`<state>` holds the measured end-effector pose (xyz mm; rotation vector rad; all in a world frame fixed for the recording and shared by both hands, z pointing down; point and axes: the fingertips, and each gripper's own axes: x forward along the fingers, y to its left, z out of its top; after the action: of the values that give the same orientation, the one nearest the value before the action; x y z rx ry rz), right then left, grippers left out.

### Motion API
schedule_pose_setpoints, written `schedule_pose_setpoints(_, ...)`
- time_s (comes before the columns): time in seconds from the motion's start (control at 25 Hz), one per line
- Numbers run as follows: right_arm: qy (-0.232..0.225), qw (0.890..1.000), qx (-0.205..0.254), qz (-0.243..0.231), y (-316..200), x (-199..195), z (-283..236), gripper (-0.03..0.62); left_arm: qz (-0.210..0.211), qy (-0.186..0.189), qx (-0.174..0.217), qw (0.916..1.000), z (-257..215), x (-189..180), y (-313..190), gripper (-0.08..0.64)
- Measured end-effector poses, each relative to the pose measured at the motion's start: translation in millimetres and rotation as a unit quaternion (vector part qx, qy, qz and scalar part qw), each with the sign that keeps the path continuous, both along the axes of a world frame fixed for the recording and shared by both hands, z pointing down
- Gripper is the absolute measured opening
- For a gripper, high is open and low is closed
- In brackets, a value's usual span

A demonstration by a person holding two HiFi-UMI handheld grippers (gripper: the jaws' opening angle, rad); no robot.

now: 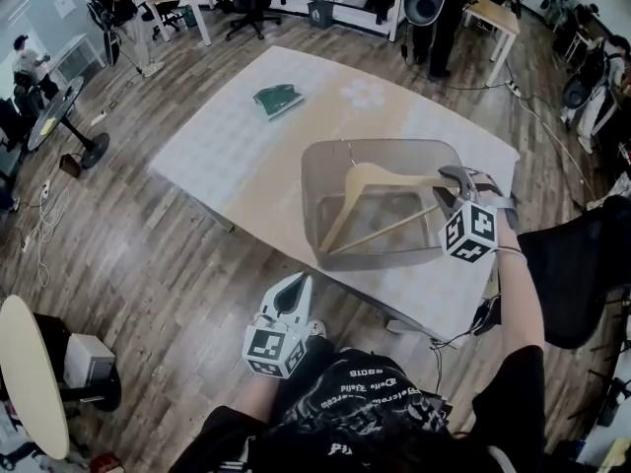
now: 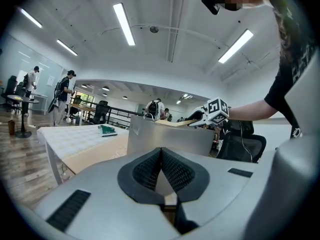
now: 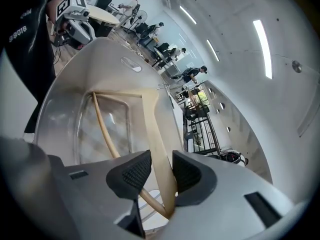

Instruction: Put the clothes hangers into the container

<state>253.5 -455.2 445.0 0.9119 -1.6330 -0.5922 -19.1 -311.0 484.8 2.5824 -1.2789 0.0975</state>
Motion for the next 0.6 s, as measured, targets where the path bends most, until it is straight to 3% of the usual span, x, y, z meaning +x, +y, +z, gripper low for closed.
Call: schedule_pose_setpoints(0.6,-0.014,0.999,-0.032,-0.007,-30.6,12.0,20.2,0.141,-0.009,-0.015,0.002,0.9999,0.8,3.7,-14.4,0.02)
